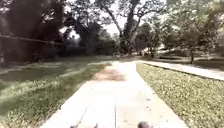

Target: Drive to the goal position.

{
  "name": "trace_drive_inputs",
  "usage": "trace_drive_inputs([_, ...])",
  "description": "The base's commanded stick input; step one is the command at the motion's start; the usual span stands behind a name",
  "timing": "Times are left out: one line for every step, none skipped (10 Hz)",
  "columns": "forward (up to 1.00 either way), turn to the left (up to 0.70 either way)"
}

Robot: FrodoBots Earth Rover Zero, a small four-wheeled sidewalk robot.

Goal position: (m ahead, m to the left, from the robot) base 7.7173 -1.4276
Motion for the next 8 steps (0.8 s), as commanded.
trace_drive_inputs([0.70,0.00])
trace_drive_inputs([0.70,0.00])
trace_drive_inputs([0.70,-0.01])
trace_drive_inputs([0.70,-0.16])
trace_drive_inputs([0.70,-0.34])
trace_drive_inputs([0.70,-0.35])
trace_drive_inputs([0.70,-0.35])
trace_drive_inputs([0.70,-0.35])
